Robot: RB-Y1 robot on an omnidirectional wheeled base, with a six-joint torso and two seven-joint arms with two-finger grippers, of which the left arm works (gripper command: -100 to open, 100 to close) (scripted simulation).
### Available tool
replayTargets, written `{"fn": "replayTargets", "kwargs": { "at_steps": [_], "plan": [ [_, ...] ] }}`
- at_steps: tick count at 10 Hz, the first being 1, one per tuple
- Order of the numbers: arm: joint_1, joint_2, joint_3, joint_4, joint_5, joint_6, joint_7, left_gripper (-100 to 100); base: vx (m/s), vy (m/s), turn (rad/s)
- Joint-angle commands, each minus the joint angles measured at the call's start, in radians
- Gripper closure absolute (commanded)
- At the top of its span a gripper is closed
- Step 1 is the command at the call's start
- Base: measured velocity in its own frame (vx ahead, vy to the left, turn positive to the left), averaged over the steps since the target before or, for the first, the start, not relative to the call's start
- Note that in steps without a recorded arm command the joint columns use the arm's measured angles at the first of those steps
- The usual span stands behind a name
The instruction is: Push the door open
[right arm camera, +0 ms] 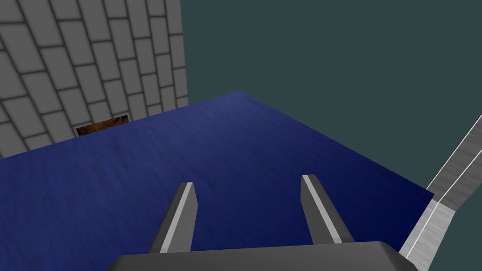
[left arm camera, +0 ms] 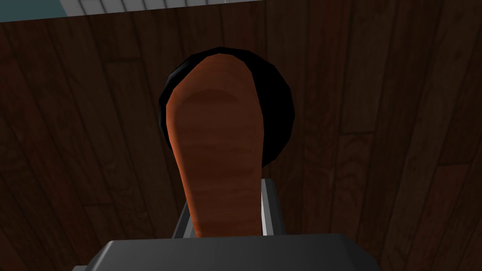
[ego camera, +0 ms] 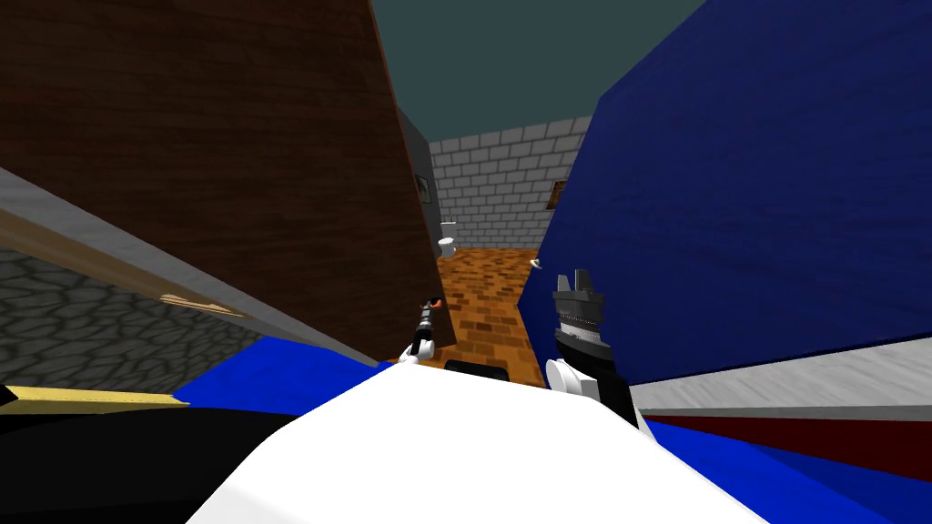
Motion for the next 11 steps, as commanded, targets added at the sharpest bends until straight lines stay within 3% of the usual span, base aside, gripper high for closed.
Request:
{"fn": "replayTargets", "kwargs": {
  "at_steps": [1,11],
  "plan": [
    [-0.007,0.017,0.031,0.010,0.015,-0.017,-0.005,100,0.208,-0.091,0.106],
    [-0.005,0.006,0.115,0.016,0.060,-0.019,-0.031,100,0.182,-0.054,0.061]
  ]
}}
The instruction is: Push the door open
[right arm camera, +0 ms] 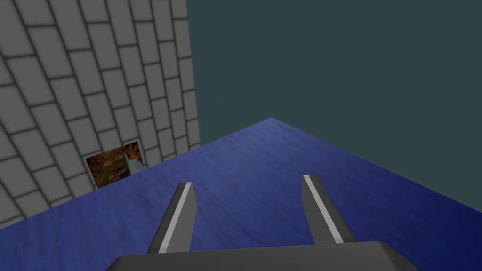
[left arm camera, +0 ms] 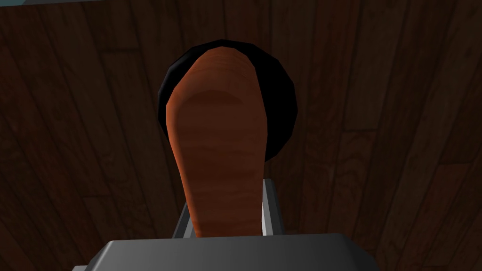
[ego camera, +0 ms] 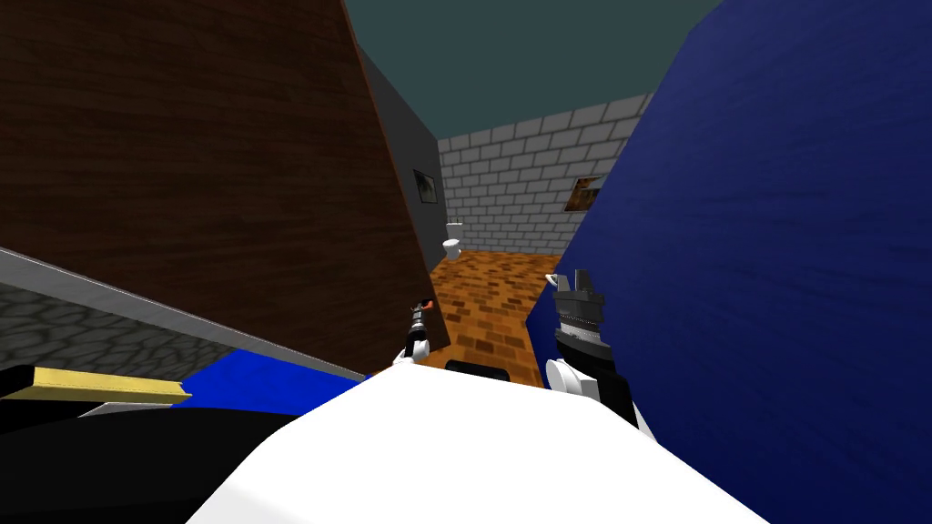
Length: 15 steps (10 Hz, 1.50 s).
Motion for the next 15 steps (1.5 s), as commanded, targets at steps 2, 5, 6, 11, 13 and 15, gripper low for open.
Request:
{"fn": "replayTargets", "kwargs": {
  "at_steps": [2,5,6,11,13,15],
  "plan": [
    [0.009,0.007,0.025,-0.009,0.023,-0.004,-0.014,100,0.111,0.007,-0.007],
    [0.023,0.010,0.056,-0.024,0.055,-0.005,-0.034,100,0.163,0.022,-0.053],
    [0.028,0.011,0.069,-0.029,0.068,-0.005,-0.043,100,0.194,0.019,-0.037],
    [0.051,0.013,0.119,-0.052,0.120,-0.007,-0.076,100,0.164,0.041,-0.045],
    [0.069,0.013,0.160,-0.070,0.161,-0.009,-0.102,100,0.178,0.031,-0.072],
    [0.084,0.011,0.192,-0.085,0.194,-0.010,-0.124,100,0.198,0.041,-0.052]
  ]
}}
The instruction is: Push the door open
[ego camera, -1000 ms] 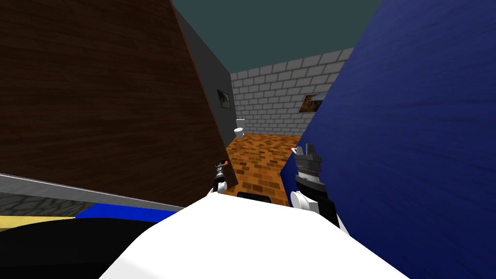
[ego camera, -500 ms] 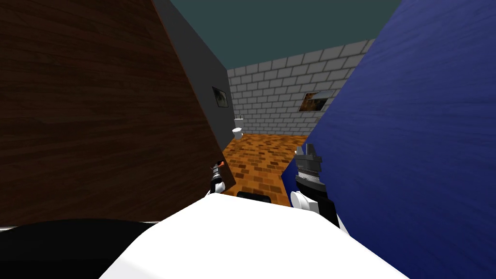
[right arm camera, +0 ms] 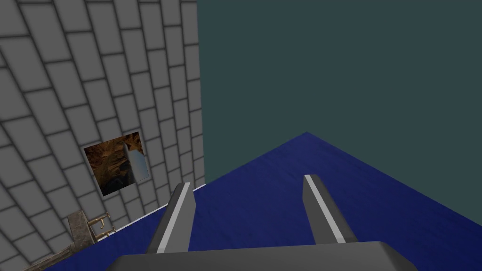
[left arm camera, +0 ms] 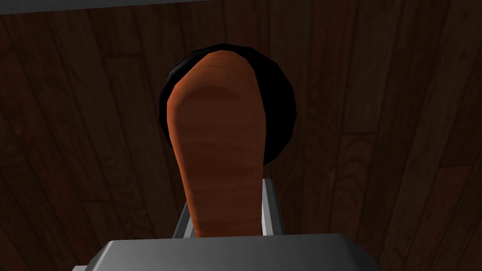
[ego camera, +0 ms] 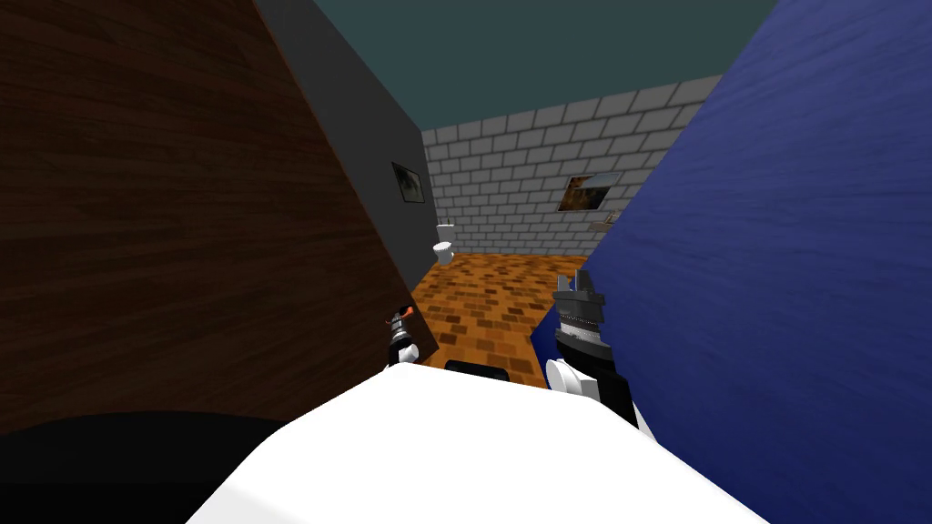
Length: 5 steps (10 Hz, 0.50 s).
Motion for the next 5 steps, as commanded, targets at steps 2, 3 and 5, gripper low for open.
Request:
{"fn": "replayTargets", "kwargs": {
  "at_steps": [2,3,5],
  "plan": [
    [0.012,0.007,0.032,-0.013,0.029,-0.010,-0.016,100,0.174,0.052,-0.028],
    [0.022,0.004,0.056,-0.026,0.053,-0.011,-0.031,100,0.131,0.076,-0.071],
    [0.022,0.004,0.056,-0.026,0.053,-0.011,-0.031,100,0.085,0.031,-0.013]
  ]
}}
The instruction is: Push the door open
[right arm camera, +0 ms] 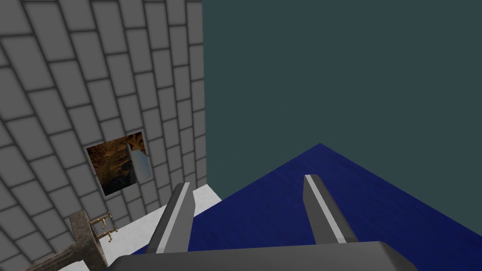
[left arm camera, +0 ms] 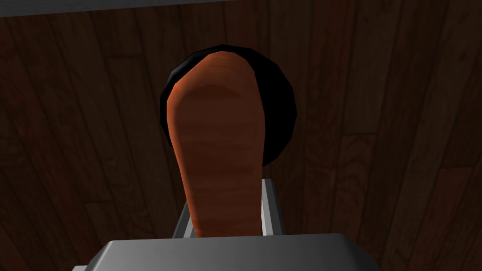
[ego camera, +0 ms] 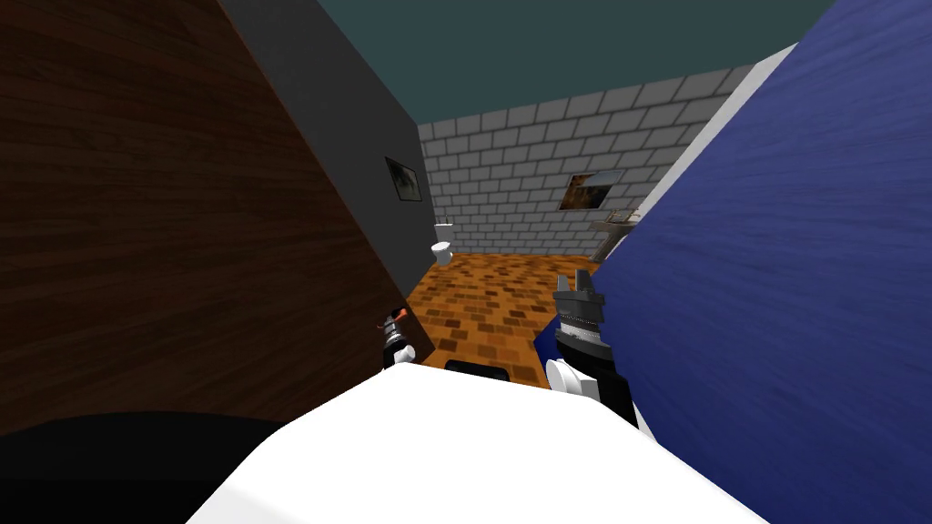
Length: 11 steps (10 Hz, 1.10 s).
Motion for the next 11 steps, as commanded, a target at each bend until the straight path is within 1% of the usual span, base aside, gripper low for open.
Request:
{"fn": "replayTargets", "kwargs": {
  "at_steps": [1,2,6,8,9,10,11],
  "plan": [
    [0.023,-0.004,0.034,-0.028,0.032,0.003,-0.022,100,0.143,0.031,-0.090],
    [0.026,-0.006,0.041,-0.031,0.039,0.003,-0.026,100,0.175,0.036,-0.037],
    [0.049,-0.018,0.093,-0.054,0.091,0.001,-0.060,100,0.172,0.048,-0.025],
    [0.058,-0.026,0.113,-0.063,0.112,0.000,-0.073,100,0.165,0.055,-0.040],
    [0.063,-0.024,0.109,-0.054,0.106,-0.005,-0.067,100,0.062,0.025,0.028],
    [0.066,-0.020,0.131,-0.058,0.123,-0.007,-0.078,100,0.122,0.065,0.035],
    [0.067,-0.019,0.143,-0.059,0.132,-0.009,-0.084,100,0.207,0.127,0.039]
  ]
}}
